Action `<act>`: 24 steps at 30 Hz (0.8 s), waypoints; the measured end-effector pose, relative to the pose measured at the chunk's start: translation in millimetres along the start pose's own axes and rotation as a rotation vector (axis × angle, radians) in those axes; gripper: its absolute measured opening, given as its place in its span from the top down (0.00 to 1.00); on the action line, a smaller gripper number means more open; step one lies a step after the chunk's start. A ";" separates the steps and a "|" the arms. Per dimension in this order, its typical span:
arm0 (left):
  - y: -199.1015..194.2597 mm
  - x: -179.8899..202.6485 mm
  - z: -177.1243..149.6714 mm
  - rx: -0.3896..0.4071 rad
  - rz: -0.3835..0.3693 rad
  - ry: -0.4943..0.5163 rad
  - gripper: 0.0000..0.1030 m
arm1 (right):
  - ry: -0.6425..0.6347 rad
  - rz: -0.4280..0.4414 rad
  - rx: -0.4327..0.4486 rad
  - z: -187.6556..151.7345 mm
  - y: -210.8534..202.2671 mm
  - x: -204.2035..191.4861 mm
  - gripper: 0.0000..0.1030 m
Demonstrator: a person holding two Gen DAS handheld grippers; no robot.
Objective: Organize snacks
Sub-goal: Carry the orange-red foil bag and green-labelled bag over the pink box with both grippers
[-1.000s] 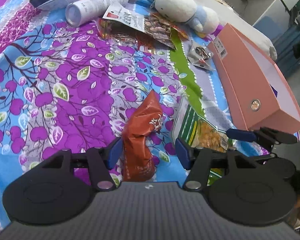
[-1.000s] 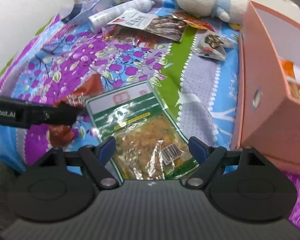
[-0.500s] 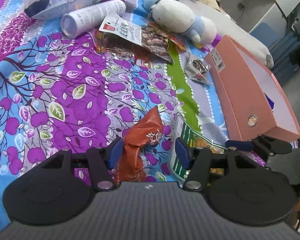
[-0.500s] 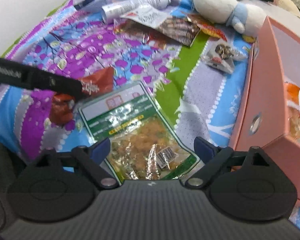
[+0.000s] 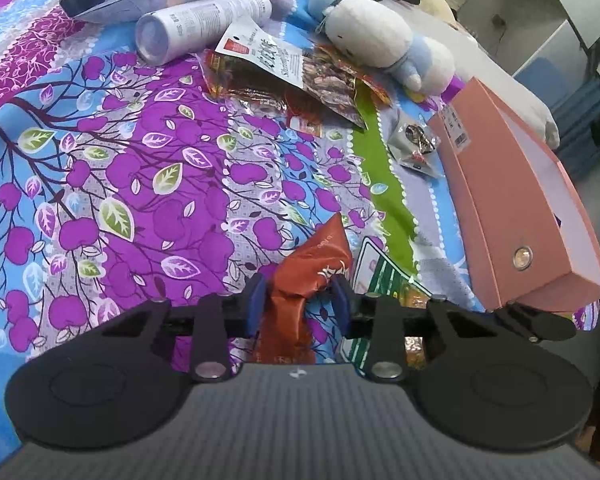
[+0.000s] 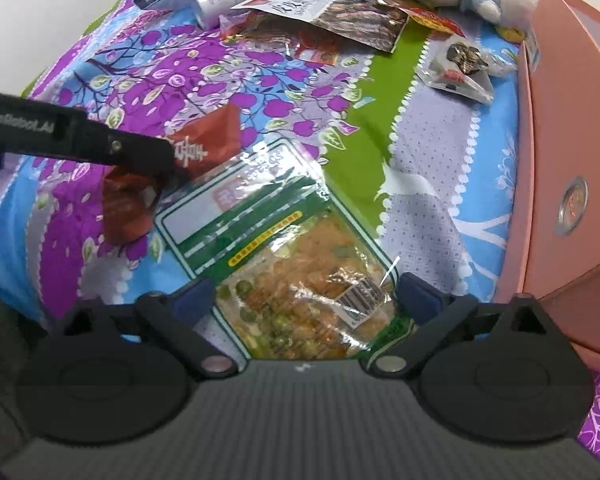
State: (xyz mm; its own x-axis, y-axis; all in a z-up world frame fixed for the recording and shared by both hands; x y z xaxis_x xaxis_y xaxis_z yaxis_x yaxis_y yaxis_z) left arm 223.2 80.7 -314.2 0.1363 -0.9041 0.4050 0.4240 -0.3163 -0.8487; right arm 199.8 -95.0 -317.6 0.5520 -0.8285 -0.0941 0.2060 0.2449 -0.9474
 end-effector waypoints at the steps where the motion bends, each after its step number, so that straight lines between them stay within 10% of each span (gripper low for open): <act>1: -1.4 1.0 -0.6 0.002 -0.004 -0.005 0.62 | 0.010 -0.005 0.006 0.3 -2.5 0.8 0.20; 8: -18.1 12.2 -7.0 0.024 -0.012 -0.025 0.64 | 0.065 0.008 0.024 -1.2 -17.6 5.5 0.49; 24: -90.4 33.5 -15.3 0.154 0.011 -0.056 0.64 | 0.141 -0.068 0.179 -3.2 -85.3 3.6 0.57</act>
State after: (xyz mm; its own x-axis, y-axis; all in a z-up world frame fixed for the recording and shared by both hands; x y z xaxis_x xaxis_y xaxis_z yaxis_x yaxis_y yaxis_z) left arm 175.7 74.6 -229.2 0.1896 -0.8883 0.4184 0.5542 -0.2550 -0.7924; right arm 181.7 -120.5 -238.1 0.4165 -0.9051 -0.0859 0.3857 0.2615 -0.8848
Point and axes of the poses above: each gripper's, at about its wrist camera, not at the fingertips, and y roughly the way its jaws point, x to its right, z to its top, the point moved 8 cm from there along y, roughly the way its jaws point, and after that the axes turned 10 degrees about -x, right-handed, at the moved point
